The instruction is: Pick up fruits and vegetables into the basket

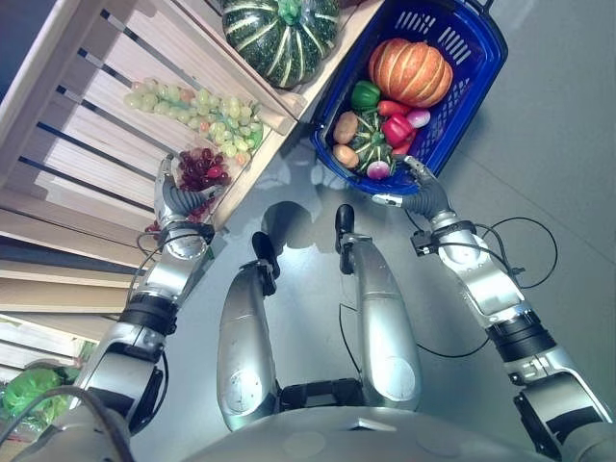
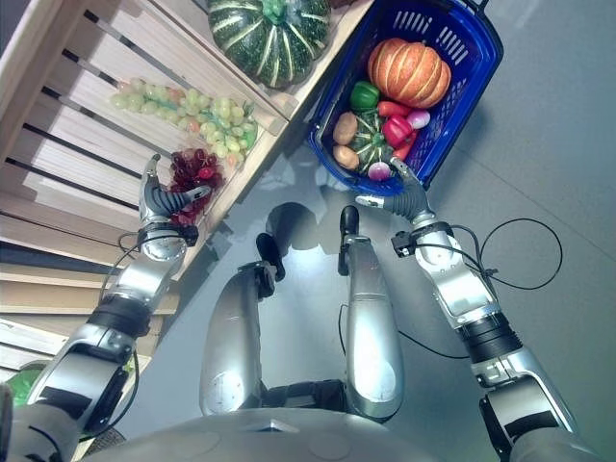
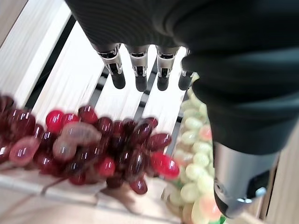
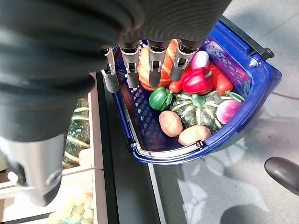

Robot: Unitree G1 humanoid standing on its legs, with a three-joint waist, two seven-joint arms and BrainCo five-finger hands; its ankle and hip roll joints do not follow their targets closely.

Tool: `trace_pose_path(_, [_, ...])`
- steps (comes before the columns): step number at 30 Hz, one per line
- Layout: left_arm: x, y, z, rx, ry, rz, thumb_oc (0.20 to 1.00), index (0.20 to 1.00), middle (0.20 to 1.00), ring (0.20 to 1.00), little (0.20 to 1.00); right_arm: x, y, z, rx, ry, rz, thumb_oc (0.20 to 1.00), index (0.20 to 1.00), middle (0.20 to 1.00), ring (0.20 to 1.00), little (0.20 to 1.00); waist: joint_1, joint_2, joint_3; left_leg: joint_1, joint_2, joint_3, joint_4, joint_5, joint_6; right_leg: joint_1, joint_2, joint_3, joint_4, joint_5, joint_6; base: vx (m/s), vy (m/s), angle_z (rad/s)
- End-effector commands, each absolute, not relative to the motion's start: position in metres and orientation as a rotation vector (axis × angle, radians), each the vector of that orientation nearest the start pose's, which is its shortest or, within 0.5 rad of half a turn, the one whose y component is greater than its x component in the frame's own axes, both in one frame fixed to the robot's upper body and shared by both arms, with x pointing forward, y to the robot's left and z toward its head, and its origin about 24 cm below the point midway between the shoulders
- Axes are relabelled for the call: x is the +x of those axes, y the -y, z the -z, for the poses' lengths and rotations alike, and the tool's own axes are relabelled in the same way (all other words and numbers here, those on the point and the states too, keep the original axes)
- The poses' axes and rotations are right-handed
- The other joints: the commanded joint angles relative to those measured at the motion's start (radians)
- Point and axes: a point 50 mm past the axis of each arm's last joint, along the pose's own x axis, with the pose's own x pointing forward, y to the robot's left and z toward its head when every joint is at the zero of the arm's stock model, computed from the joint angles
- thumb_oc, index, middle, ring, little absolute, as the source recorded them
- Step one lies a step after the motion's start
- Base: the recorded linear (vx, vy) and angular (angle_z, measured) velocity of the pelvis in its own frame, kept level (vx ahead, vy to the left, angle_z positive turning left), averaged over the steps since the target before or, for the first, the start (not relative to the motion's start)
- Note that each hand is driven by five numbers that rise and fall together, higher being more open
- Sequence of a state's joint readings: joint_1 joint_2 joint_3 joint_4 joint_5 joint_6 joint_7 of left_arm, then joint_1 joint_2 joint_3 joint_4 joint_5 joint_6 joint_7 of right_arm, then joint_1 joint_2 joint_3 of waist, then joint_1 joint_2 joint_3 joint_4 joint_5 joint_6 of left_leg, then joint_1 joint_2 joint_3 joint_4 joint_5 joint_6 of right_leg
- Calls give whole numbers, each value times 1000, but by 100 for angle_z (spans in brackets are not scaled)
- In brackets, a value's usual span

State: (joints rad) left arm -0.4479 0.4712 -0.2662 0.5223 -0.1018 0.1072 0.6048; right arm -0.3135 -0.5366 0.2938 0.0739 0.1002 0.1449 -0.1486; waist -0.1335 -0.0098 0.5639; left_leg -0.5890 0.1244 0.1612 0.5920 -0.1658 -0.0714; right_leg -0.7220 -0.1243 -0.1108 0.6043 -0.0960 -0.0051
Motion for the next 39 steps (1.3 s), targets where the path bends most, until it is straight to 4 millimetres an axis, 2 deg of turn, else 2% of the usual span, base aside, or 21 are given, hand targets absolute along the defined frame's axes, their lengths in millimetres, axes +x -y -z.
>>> trace_pose_path(1, [323,-240,-50,509,-129,-555,1000,1000,1000,1000,1000,303,180,-103,-461,114,-100,1000,1000,1000,1000,1000,-16,0,-44,-55,-3,73,12,-20,54,-5,42,-10,57,-103,47,4,-31,-3])
trace_pose_path(9, [333,-244,-56,471,-155,-688,1000,1000,1000,1000,1000,308,182,-104,-448,106,-80,1000,1000,1000,1000,1000,-31,-10,-44,-124,16,71,41,-22,49,-78,52,-11,88,-109,40,7,-38,-6])
trace_pose_path(20, [343,-270,-81,517,-157,-872,1000,1000,1000,1000,1000,312,188,-106,-416,84,-55,1000,1000,1000,1000,1000,-43,-25,-44,-212,31,52,88,-35,45,-165,58,-9,121,-109,27,12,-34,1])
trace_pose_path(27, [346,-279,-88,572,-196,-906,1000,1000,1000,1000,1000,316,187,-106,-387,83,-55,1000,1000,1000,1000,1000,-50,-36,-44,-259,32,37,111,-45,42,-206,62,-9,133,-105,22,5,-35,3])
trace_pose_path(39, [345,-289,-79,845,-371,-898,1000,1000,1000,1000,1000,322,183,-109,-353,109,-67,1000,1000,1000,1000,1000,-65,-54,-44,-276,37,41,97,-47,34,-227,66,-6,105,-87,24,-1,-5,0])
